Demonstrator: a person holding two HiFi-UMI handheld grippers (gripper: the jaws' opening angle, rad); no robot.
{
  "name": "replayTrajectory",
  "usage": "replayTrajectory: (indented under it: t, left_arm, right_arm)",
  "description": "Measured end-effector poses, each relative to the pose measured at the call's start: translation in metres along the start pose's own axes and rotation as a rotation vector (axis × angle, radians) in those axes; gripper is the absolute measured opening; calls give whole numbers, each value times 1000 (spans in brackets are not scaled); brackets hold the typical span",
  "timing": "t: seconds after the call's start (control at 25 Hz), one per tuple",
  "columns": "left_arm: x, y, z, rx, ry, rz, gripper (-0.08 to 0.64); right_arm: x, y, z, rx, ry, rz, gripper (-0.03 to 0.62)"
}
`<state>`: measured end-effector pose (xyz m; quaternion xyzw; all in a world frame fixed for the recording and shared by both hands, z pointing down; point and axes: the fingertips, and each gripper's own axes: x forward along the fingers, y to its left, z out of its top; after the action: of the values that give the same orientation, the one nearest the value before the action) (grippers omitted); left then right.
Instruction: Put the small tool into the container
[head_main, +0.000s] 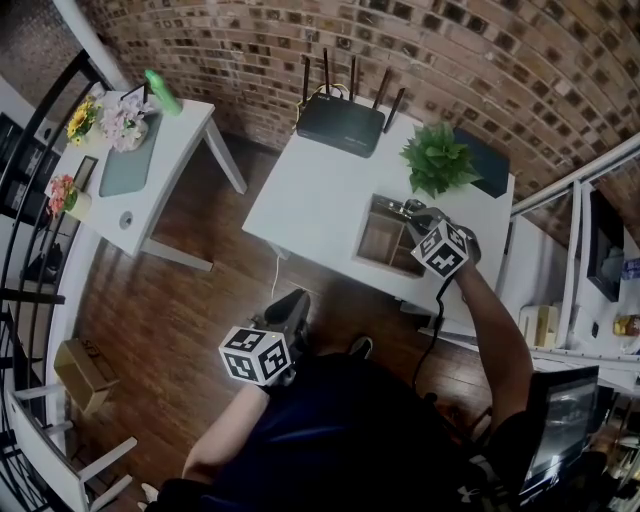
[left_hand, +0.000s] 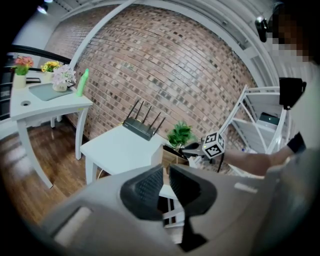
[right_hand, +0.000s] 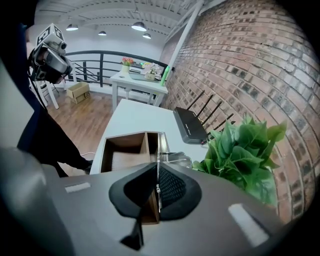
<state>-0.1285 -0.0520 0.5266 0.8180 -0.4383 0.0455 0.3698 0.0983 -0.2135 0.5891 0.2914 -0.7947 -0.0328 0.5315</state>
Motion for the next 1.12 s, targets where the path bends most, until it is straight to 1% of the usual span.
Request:
replayTrajectory:
  t: [0.48, 0.96, 1.12]
  left_arm:
    - [1, 6, -2, -14, 8, 12, 35]
    - [2, 3, -1, -15, -4, -1, 35]
    - [1, 3, -1, -15, -2, -2, 35]
  right_arm:
    - [12, 2, -6, 2, 24, 23, 12]
    - [26, 10, -11, -24, 76, 66, 12]
    - [29, 10, -13, -12, 85, 75, 12]
